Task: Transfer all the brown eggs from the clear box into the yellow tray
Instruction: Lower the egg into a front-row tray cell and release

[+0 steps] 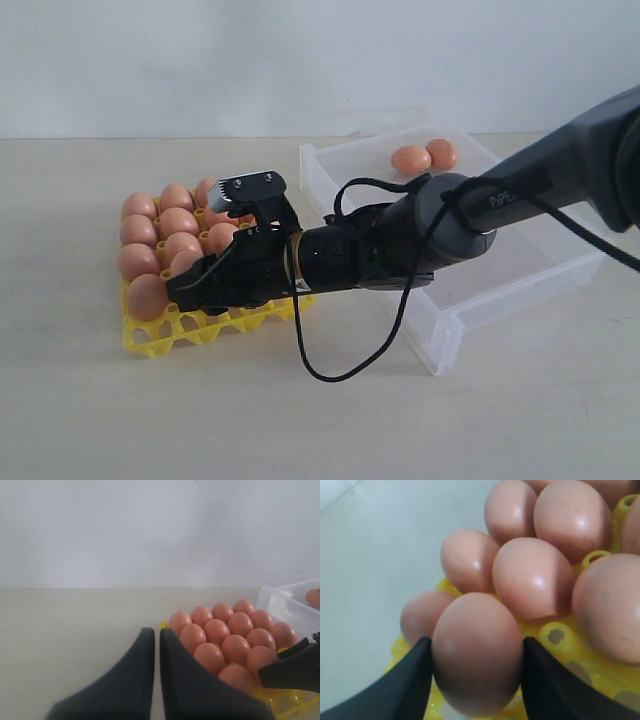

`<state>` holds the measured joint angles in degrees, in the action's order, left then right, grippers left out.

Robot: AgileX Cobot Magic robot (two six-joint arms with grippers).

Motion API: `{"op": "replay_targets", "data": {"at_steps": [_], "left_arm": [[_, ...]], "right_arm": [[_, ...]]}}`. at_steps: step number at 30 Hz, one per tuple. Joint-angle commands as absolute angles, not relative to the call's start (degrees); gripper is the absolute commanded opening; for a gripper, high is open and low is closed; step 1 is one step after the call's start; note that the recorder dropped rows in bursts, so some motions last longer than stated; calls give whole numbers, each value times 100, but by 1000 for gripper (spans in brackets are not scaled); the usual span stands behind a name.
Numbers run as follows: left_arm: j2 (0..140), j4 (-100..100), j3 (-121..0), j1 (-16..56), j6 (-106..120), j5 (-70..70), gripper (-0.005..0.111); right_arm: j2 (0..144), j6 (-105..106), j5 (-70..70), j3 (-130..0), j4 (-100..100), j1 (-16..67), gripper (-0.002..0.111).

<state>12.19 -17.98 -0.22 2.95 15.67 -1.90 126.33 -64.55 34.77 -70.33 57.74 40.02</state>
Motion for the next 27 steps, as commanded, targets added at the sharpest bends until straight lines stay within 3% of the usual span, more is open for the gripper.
{"op": "replay_targets", "data": {"at_steps": [1, 4, 19, 21, 24, 27], "left_arm": [[1237, -1828, 0, 334, 1597, -257, 4], [1237, -1828, 0, 334, 1597, -257, 4], [1237, -1828, 0, 334, 1597, -257, 4], [1237, -1828, 0, 334, 1597, -257, 4], [1237, -1828, 0, 334, 1597, -257, 4], [1237, -1828, 0, 334, 1597, -257, 4]], "right_arm": [[12585, -6567, 3183, -7121, 5932, 3998, 47], [12585, -6544, 3183, -7201, 5950, 3998, 54], [11883, -6812, 2801, -7263, 6170, 4054, 53], [11719, -7350, 2622, -7263, 6622, 4158, 45], [11659, -8144, 2497, -7263, 7674, 4536, 0], [11659, -8480, 1564, -7263, 8265, 4803, 0]]}}
